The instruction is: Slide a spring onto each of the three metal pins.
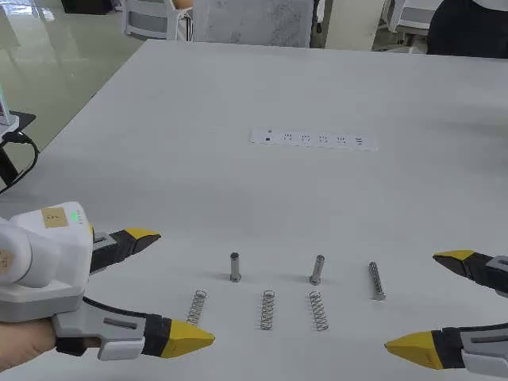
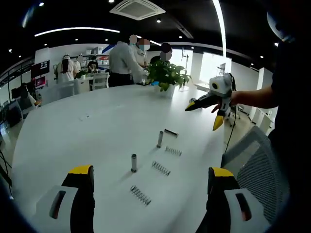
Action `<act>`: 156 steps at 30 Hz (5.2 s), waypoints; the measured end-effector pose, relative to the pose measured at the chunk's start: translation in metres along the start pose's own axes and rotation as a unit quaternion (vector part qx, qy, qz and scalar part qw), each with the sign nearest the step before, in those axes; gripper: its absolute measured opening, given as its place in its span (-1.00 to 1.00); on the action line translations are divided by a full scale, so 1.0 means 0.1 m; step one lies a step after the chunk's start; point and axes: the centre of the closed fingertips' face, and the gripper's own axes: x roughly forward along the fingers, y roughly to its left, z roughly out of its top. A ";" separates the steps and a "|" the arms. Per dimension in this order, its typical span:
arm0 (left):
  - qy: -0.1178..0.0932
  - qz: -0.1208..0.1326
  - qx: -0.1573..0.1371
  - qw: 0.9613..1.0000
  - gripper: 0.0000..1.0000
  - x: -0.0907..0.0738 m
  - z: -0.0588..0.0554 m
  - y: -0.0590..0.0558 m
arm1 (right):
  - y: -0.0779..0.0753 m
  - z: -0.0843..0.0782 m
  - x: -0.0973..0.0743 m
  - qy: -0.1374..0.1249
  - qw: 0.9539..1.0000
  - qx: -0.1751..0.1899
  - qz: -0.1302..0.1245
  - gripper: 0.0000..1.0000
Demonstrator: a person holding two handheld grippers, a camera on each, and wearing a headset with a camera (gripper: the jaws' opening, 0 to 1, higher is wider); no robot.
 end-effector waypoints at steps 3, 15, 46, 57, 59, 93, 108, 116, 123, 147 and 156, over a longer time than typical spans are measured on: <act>0.001 0.002 0.001 1.000 0.80 -0.01 0.00 0.01 | 0.01 0.03 0.01 -0.003 1.000 0.002 0.000 0.86; 0.003 0.001 -0.003 1.000 0.78 -0.01 -0.05 0.00 | 0.04 0.03 0.03 0.000 1.000 0.001 0.005 0.85; -0.013 -0.010 0.000 1.000 0.94 0.05 -0.09 -0.06 | 0.05 -0.16 0.04 -0.005 1.000 0.027 0.011 0.99; -0.019 -0.014 0.001 1.000 0.95 0.03 -0.08 -0.08 | 0.09 -0.19 0.02 0.000 1.000 0.027 0.015 0.97; -0.020 -0.015 0.002 1.000 0.95 0.03 -0.08 -0.08 | 0.09 -0.19 0.02 0.000 0.999 0.029 0.014 0.97; -0.013 -0.007 -0.011 1.000 0.82 -0.04 -0.20 -0.11 | -0.10 -0.24 0.10 0.050 0.997 0.054 -0.007 0.41; -0.022 -0.018 -0.019 0.999 0.87 0.06 -0.26 -0.09 | -0.17 -0.25 0.20 0.067 0.996 0.057 0.000 0.30; -0.025 -0.020 -0.018 0.999 0.96 0.04 -0.29 -0.10 | -0.31 -0.27 0.27 0.090 0.994 0.064 -0.009 0.17; -0.021 -0.015 -0.021 0.999 0.96 0.03 -0.32 -0.08 | -0.37 -0.24 0.34 0.106 0.992 0.065 -0.007 0.05; -0.020 -0.012 -0.023 0.999 0.88 0.03 -0.31 -0.08 | -0.68 -0.31 0.70 0.166 0.968 0.186 -0.037 -0.49; -0.023 -0.012 -0.022 0.999 0.88 0.02 -0.29 -0.06 | -0.70 -0.39 0.79 0.194 0.960 0.200 -0.038 -0.55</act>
